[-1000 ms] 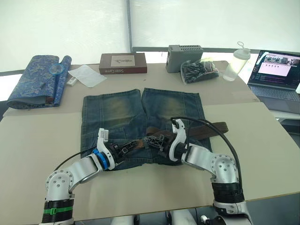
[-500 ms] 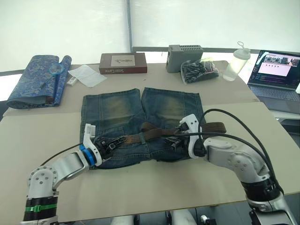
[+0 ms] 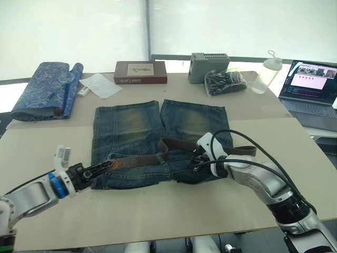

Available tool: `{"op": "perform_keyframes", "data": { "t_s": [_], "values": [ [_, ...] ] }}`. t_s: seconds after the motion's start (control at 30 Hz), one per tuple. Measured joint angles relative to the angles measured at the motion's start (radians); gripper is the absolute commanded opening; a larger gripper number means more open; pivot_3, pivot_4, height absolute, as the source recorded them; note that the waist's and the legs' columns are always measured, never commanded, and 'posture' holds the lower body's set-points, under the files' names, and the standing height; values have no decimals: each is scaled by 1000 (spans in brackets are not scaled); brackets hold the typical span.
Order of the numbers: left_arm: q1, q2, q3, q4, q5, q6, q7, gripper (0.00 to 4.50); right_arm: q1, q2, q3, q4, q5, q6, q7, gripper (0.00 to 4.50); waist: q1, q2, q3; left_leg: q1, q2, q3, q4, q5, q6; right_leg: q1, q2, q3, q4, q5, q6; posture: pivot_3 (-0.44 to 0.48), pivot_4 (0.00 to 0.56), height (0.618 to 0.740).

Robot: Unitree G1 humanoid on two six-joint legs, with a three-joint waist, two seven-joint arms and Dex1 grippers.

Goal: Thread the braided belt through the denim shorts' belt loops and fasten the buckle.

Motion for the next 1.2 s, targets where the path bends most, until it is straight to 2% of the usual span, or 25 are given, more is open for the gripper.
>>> {"op": "perform_keyframes", "data": {
  "t_s": [0.17,0.33,0.57,0.67,0.73,0.93,0.97,1.07,1.13,1.2],
  "values": [
    [51,76,77,82,72,36,-129,0,8,13,-13,-20,-18,20,17,24,0,0,0,0,2,0,-3,-2,-5,-2,0,-1,0,-1,-3,0,150,740],
    [36,78,95,151,136,37,-181,0,23,10,-24,-64,-35,50,35,24,-2,-1,0,0,2,0,-9,1,-7,-4,-2,0,0,-2,-3,0,150,740],
    [-3,82,203,241,176,33,-177,0,35,-25,-40,-86,-50,62,67,24,5,-3,-2,-2,2,-2,-14,2,-9,-14,-4,-1,2,-1,-3,0,150,740],
    [-17,82,240,251,155,40,-166,0,39,-30,-40,-84,-74,62,80,24,11,-6,-4,-2,1,-2,-14,1,-12,-14,-12,-4,1,-2,-3,0,150,740],
    [-14,82,245,241,142,51,-163,0,40,-31,-42,-81,-82,62,87,24,14,-8,-5,-2,-1,-1,-14,0,-12,-13,-18,-12,1,-1,-4,0,150,740],
    [16,79,261,240,139,83,-147,0,50,-64,-56,-81,-86,36,152,24,21,-11,-6,-3,-1,-1,-14,1,-12,-14,-18,-14,0,0,-1,0,150,740],
    [29,79,259,227,139,89,-147,0,58,-88,-58,-88,-86,16,184,599,24,-11,-6,-3,-1,-1,-14,1,-12,-14,-18,-15,0,0,-1,0,150,740],
    [51,76,249,171,137,121,-151,0,108,-205,-62,-135,-72,-51,336,1575,31,-11,-6,-7,-2,-2,-14,2,-9,-15,-18,-17,0,1,0,0,150,740],
    [53,73,238,147,137,124,-157,0,120,-217,-84,-160,-40,-85,412,2178,26,-10,-5,-10,-1,-1,-14,2,-8,-16,-17,-15,1,1,0,0,150,740],
    [47,70,225,123,137,125,-160,0,104,-217,-105,-195,-13,-126,473,2178,18,-8,-4,-9,0,-1,-14,2,-9,-16,-17,-14,2,1,0,0,150,740]
  ]
}}
